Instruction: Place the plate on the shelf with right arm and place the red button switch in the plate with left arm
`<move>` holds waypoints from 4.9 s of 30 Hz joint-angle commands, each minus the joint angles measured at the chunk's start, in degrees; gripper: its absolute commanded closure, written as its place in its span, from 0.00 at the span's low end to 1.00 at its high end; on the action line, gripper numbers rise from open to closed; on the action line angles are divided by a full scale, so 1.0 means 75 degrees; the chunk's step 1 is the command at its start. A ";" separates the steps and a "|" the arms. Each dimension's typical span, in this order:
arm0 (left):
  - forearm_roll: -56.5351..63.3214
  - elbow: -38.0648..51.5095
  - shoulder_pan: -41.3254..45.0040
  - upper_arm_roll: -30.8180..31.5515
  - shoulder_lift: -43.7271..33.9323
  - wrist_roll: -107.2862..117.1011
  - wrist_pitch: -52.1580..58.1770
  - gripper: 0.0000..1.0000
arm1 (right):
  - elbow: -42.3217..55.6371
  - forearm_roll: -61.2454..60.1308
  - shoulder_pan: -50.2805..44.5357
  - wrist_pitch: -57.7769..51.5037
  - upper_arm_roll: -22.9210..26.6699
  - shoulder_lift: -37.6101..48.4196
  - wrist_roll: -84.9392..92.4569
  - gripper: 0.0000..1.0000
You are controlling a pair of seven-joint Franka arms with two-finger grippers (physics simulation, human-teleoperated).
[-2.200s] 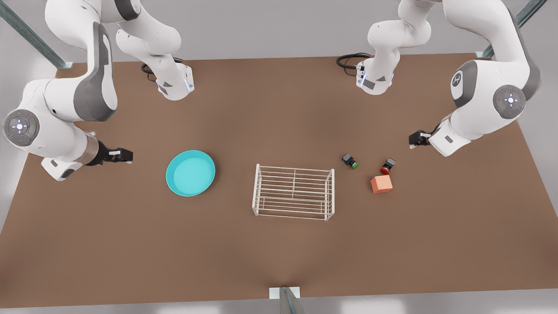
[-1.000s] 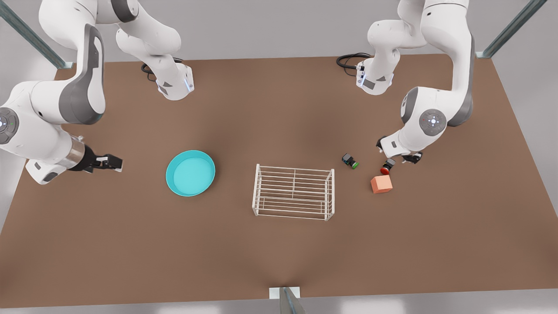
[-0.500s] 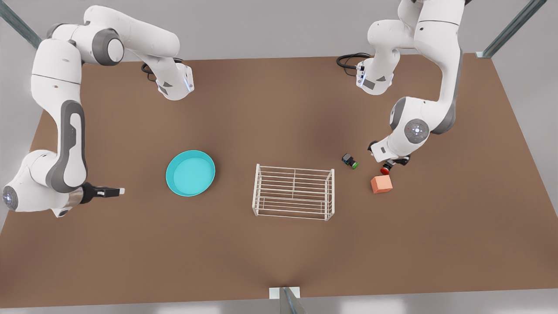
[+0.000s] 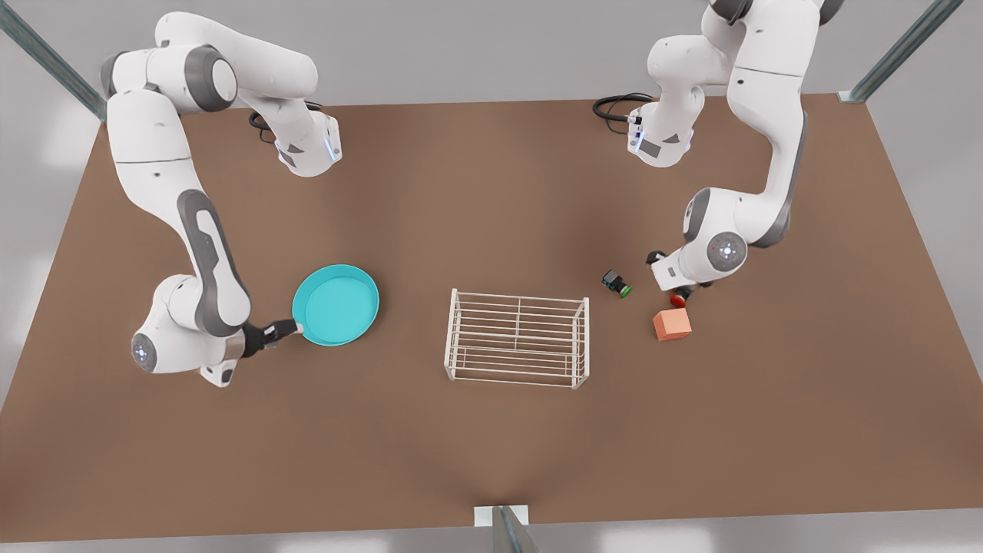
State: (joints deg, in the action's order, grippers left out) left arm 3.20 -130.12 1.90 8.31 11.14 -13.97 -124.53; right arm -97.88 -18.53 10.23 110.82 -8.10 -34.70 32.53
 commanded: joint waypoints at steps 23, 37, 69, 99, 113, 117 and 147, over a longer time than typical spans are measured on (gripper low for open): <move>-0.0462 -0.0534 -0.0453 -0.0006 0.0706 -0.0422 -0.3482 0.00 | -0.1574 -0.0435 0.0066 0.1302 -0.0138 0.0607 0.4124 0.08; -0.0169 -0.0850 -0.0781 0.0006 0.0741 -0.0891 -0.3658 0.00 | -0.1703 -0.0121 -0.0309 0.1502 -0.0127 0.0561 0.1337 0.13; 0.0405 -0.1178 -0.0910 0.0018 0.1233 -0.0973 -0.4420 0.00 | -0.1668 0.0502 -0.0567 0.1970 -0.0115 0.0221 0.0151 0.68; 0.0534 -0.0955 -0.1039 0.0065 0.1444 -0.1102 -0.4385 0.00 | -0.1352 0.0385 -0.0520 0.1466 -0.0220 0.0935 0.0303 0.82; 0.0546 -0.1049 -0.1109 0.0053 0.1351 -0.1207 -0.4385 0.14 | -0.1070 -0.1326 -0.0532 0.0588 -0.0958 0.2178 0.0667 0.83; 0.0546 -0.1049 -0.1109 0.0065 0.1374 -0.1207 -0.4373 0.24 | -0.0508 -0.2099 -0.0567 0.0213 -0.1462 0.2272 -0.0071 0.83; 0.0534 -0.1002 -0.1109 0.0065 0.1398 -0.1113 -0.4361 0.59 | 0.3219 0.0526 -0.3837 0.2392 -0.1685 -0.0928 -0.5884 0.00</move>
State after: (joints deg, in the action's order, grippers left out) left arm 7.39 -137.65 -6.42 8.77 21.68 -22.13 -157.39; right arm -73.76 -14.96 -18.57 128.39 -20.69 -41.72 2.49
